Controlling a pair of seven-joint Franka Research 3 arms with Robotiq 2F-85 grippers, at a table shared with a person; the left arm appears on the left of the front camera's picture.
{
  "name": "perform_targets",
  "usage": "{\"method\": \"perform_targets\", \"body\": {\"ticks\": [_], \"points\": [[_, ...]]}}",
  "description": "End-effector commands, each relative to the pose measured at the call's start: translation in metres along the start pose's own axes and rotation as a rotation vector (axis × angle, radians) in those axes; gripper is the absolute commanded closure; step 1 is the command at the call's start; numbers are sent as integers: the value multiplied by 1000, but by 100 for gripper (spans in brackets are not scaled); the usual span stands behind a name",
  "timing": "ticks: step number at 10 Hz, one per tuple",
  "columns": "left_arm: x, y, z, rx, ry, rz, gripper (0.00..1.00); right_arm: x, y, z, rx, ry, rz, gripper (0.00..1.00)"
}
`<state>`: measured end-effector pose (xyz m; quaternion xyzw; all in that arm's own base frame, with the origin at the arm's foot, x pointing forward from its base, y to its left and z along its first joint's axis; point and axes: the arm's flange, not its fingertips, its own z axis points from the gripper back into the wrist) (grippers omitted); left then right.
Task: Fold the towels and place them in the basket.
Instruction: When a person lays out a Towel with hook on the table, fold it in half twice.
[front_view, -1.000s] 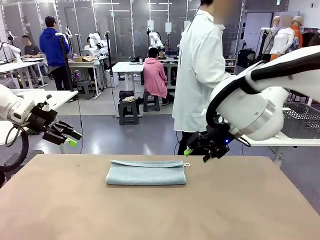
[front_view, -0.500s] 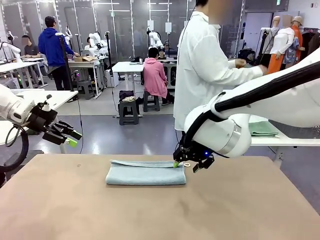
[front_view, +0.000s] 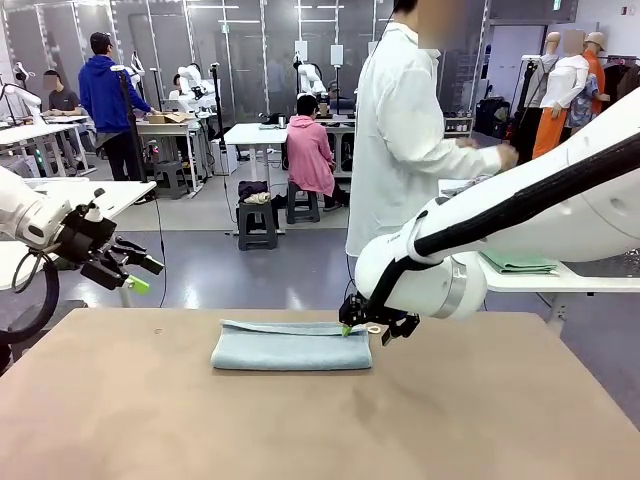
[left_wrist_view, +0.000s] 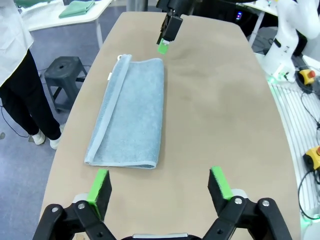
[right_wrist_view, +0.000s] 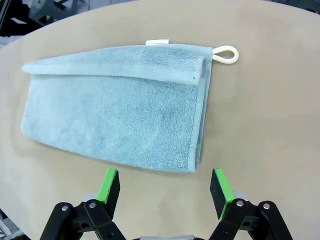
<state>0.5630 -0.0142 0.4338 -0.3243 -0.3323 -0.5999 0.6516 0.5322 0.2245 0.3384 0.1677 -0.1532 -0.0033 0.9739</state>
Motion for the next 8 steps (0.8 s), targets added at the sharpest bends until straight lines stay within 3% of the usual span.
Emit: {"method": "perform_targets", "body": {"ticks": [1, 8], "points": [[-1, 5, 6, 3, -24, 17, 0, 10, 14, -16, -43, -2, -62, 8], [0, 0, 0, 0, 0, 0, 0, 39, 11, -54, -122, -23, -100, 8]]}}
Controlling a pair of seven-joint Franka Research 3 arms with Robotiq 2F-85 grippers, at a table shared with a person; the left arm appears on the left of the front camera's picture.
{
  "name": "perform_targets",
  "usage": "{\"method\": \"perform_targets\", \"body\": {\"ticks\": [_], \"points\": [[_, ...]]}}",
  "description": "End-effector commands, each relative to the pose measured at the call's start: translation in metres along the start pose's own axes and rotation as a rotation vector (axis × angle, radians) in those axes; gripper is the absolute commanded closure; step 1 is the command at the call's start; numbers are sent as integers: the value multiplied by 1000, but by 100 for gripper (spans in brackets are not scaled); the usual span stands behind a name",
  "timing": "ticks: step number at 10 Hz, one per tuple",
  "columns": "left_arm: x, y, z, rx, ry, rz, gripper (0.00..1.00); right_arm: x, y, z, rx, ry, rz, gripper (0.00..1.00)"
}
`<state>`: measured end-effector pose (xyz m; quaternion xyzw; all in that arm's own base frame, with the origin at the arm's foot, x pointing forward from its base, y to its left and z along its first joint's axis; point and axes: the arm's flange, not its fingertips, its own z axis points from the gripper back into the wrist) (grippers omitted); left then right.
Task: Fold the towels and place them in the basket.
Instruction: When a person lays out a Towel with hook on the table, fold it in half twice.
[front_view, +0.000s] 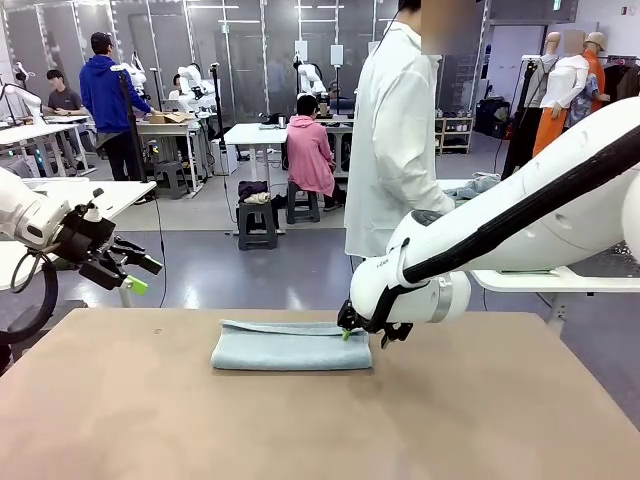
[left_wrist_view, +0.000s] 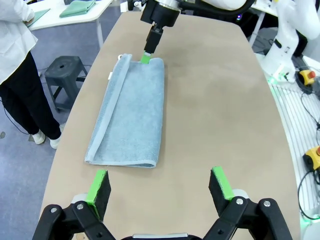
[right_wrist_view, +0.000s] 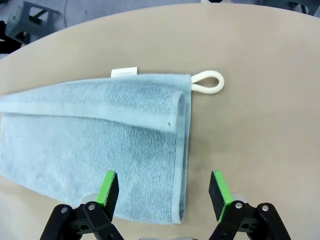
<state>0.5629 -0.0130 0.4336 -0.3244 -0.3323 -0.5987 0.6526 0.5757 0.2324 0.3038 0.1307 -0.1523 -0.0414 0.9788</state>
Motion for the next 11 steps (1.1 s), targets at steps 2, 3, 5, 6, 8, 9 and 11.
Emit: {"method": "perform_targets", "body": {"ticks": [2, 3, 5, 6, 8, 9, 11], "points": [[1, 0, -1, -1, 0, -3, 0, 10, 24, -9, -61, -10, -42, 28], [1, 0, -1, -1, 0, -3, 0, 12, 26, -11, -84, -8, -47, 17], [1, 0, -1, -1, 0, -3, 0, 13, 25, -16, -100, -3, -46, 17], [1, 0, -1, -1, 0, -3, 0, 13, 24, -19, -108, -1, -43, 36], [1, 0, -1, -1, 0, -3, 0, 15, 24, -23, -108, 8, -53, 35], [1, 0, -1, -1, 0, -3, 0, 14, 24, -24, -108, 13, -53, 35], [1, 0, -1, -1, 0, -3, 0, 14, 24, -29, -116, 25, -38, 39]]}}
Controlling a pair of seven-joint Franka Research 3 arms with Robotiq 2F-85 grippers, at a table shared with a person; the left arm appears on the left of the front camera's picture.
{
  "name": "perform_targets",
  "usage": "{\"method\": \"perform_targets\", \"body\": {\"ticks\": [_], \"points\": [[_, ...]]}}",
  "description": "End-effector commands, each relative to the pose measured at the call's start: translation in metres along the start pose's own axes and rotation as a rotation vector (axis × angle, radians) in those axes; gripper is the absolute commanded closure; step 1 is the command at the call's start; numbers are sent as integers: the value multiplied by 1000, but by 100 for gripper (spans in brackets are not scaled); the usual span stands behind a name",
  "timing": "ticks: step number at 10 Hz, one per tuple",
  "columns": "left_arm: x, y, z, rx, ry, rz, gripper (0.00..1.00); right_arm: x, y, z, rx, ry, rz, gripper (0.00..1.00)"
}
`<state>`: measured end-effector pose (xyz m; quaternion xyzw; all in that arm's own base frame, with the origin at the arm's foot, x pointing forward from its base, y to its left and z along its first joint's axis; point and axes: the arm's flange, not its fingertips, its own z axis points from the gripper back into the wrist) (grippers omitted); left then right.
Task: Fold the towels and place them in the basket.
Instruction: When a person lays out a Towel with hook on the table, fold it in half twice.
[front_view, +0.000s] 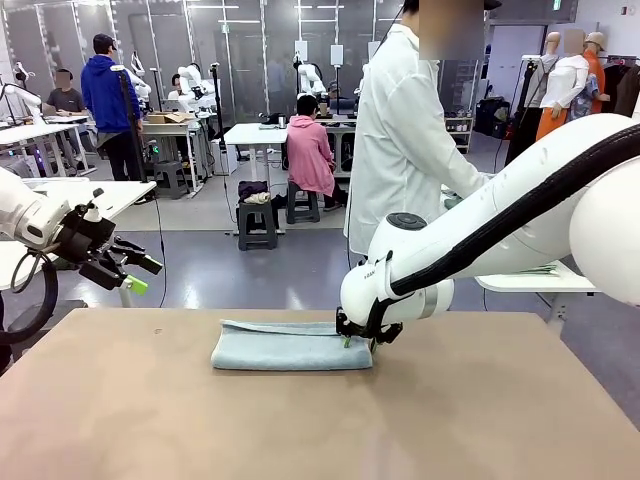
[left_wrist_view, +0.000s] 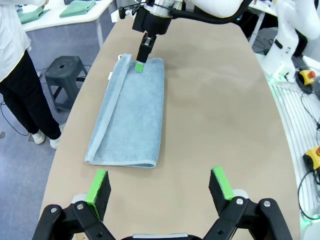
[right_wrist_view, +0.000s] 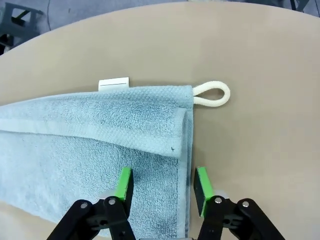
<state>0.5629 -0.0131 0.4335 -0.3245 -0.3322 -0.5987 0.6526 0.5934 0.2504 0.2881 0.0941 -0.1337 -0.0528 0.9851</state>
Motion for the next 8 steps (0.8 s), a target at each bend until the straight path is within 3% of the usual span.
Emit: {"method": "perform_targets", "body": {"ticks": [1, 6, 8], "points": [[1, 0, -1, -1, 0, -3, 0, 4, 11, -5, -31, -6, -21, 50], [1, 0, -1, -1, 0, -3, 0, 2, 11, -5, -42, 4, -26, 95], [1, 0, -1, -1, 0, -3, 0, 2, 10, -6, -50, 11, -24, 100]]}}
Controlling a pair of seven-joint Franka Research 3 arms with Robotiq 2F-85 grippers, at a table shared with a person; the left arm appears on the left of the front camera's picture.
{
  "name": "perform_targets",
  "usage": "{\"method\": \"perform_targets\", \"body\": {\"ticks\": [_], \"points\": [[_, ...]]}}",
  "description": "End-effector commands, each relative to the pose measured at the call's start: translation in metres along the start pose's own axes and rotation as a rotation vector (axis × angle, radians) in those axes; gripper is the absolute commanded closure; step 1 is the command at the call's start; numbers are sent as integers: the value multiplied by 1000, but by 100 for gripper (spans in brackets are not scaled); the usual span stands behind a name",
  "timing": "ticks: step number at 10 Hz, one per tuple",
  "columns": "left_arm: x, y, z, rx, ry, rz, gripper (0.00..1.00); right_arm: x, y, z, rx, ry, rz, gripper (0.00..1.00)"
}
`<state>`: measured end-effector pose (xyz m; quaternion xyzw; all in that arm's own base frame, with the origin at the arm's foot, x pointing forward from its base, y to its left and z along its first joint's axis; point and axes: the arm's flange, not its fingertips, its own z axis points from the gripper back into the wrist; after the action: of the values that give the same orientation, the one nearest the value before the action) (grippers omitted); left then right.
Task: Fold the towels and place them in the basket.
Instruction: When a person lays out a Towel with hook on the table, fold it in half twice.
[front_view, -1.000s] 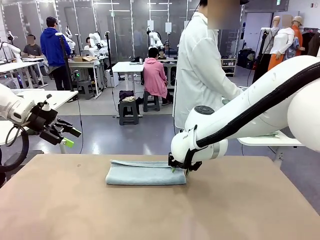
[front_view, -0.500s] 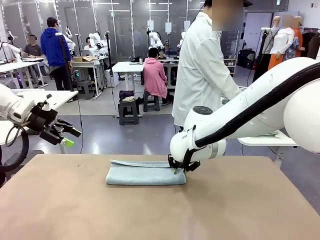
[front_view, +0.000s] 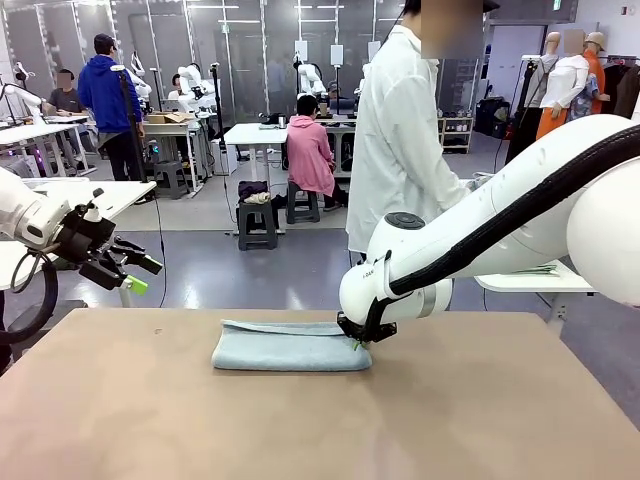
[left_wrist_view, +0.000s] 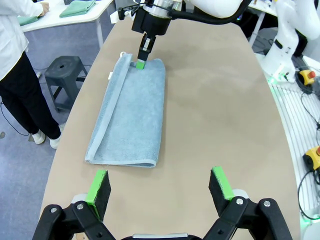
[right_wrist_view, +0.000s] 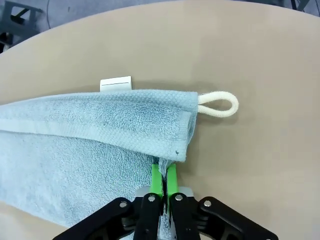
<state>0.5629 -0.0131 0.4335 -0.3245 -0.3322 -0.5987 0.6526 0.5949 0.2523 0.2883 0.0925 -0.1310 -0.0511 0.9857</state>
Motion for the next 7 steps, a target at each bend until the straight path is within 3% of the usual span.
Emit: {"method": "perform_targets", "body": {"ticks": [1, 7], "points": [[1, 0, -1, -1, 0, -3, 0, 2, 7, -6, -48, 11, -25, 100], [1, 0, -1, -1, 0, -3, 0, 10, -40, 20, -13, -27, 8, 100]]}}
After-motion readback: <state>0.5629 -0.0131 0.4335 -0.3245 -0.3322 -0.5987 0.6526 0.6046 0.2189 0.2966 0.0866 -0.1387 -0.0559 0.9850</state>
